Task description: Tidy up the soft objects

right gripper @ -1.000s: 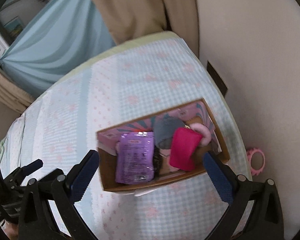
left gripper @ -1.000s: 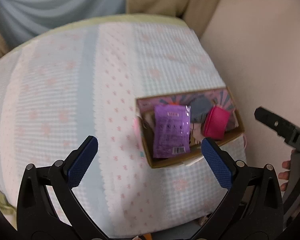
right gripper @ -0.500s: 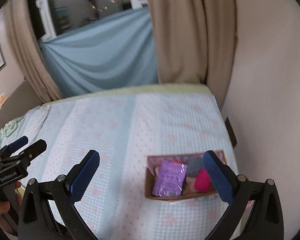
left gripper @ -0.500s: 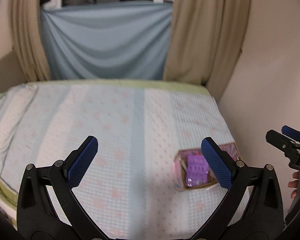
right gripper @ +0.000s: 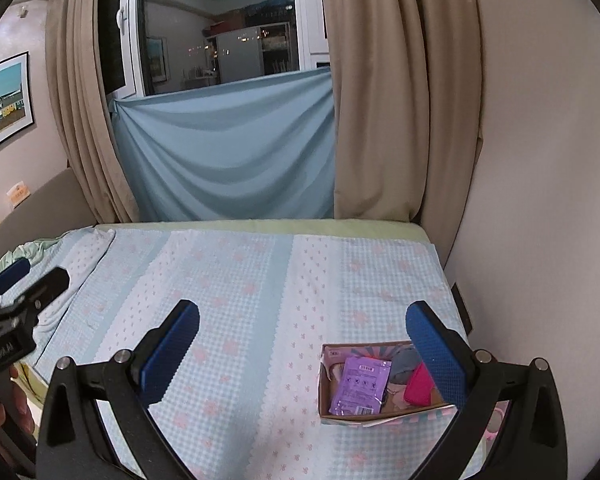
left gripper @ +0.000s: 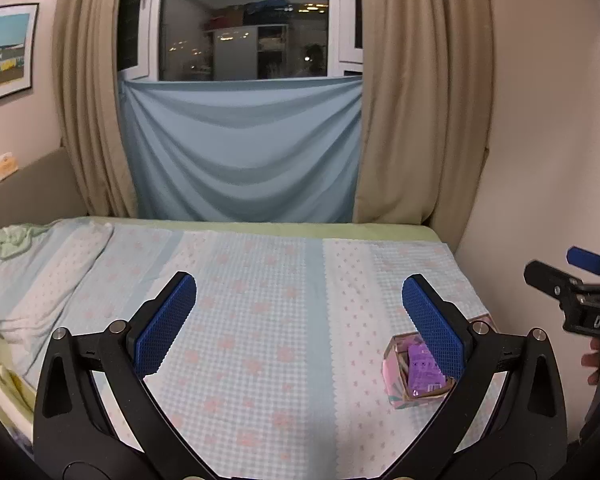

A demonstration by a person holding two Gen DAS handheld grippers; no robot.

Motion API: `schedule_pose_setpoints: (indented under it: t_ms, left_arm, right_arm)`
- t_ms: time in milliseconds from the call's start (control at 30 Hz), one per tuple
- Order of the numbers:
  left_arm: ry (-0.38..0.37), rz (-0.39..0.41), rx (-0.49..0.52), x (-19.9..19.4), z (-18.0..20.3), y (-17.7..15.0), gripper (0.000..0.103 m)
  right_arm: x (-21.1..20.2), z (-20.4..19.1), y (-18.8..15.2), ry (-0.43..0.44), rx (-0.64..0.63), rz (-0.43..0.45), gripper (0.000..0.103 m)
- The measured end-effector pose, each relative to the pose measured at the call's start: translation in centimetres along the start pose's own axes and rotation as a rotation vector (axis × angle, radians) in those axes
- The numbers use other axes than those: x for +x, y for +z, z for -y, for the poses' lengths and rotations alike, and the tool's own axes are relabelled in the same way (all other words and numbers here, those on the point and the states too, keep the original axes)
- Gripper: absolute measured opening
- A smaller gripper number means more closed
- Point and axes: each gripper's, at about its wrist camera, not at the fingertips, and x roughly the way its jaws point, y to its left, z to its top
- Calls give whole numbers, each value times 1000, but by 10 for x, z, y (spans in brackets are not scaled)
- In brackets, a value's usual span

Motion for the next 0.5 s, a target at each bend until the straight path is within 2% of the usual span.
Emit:
schedule_pose_setpoints:
  t_ms: [300,500]
  left_arm:
    - [-26,26,19,-5,6,3,103]
    - [-36,16,31,1,13,3,103]
  right_arm:
    - [-9,-1,2,-47,5,41,103]
    - [-9,3,2,-67,7,45,103]
